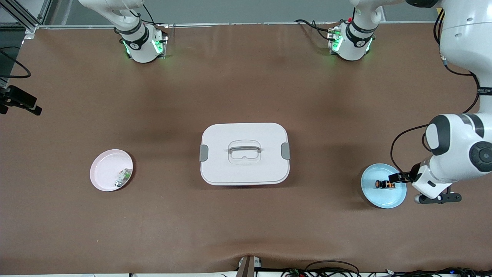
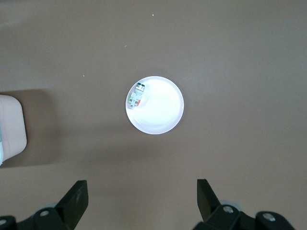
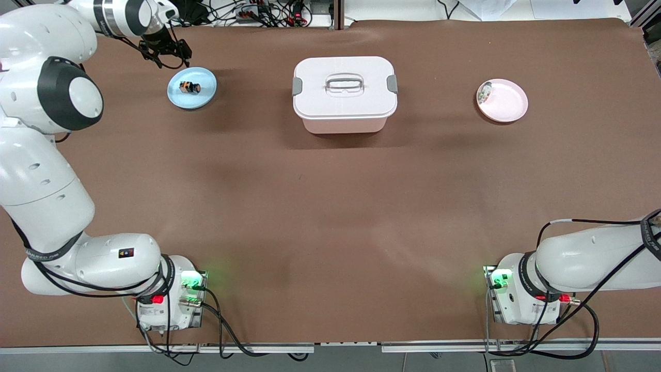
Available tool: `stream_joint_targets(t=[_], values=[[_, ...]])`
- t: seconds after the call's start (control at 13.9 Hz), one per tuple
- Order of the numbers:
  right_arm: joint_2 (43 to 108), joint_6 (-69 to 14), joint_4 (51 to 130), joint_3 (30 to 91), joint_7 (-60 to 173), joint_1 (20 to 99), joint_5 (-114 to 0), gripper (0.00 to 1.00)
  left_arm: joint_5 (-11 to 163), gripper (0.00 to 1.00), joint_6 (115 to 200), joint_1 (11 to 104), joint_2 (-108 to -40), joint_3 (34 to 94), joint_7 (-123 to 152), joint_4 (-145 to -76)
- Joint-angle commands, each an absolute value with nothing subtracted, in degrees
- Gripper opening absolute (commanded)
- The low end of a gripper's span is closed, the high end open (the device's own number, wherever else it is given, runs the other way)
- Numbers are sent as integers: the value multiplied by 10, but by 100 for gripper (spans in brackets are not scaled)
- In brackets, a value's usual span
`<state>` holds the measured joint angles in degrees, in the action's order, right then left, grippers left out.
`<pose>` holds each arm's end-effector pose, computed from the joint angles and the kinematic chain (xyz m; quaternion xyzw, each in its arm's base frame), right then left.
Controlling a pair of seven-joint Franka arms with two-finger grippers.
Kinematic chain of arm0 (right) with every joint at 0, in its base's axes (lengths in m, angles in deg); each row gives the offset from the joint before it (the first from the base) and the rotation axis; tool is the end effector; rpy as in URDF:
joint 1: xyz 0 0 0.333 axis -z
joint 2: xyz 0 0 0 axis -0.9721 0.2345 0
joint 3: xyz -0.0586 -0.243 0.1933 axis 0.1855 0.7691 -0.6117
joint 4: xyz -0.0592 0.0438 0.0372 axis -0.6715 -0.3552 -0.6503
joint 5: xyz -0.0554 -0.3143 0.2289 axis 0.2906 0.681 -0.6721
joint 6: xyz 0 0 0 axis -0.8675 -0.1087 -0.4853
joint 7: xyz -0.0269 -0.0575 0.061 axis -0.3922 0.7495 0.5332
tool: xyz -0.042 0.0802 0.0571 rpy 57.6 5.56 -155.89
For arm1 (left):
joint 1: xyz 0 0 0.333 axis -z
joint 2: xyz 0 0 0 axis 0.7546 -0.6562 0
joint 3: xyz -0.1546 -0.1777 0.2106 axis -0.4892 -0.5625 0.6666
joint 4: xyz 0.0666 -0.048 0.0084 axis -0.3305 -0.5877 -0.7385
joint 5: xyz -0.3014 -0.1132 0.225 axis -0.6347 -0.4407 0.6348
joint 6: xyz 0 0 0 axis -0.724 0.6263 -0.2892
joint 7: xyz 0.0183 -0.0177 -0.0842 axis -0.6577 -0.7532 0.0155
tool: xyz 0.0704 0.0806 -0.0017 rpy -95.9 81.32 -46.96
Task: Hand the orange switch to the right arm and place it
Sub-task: 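Lower the left gripper onto the orange switch and close it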
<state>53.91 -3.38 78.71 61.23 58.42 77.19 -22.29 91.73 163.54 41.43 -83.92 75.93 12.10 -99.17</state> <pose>0.5626 -0.0619 0.6329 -0.9992 0.0309 -0.0211 0.0125 0.7022 0.0326 0.2896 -0.9996 -0.0241 0.0054 0.0164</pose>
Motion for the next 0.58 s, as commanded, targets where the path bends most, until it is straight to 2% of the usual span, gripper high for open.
stream_joint_targets(t=[0.0,0.5], values=[[545,-24,773,609,578,776,-221,100,928,100,1646,411,-851,759,103,-989],[545,-24,773,609,578,777,-221,100,928,100,1692,411,-898,760,46,-990]])
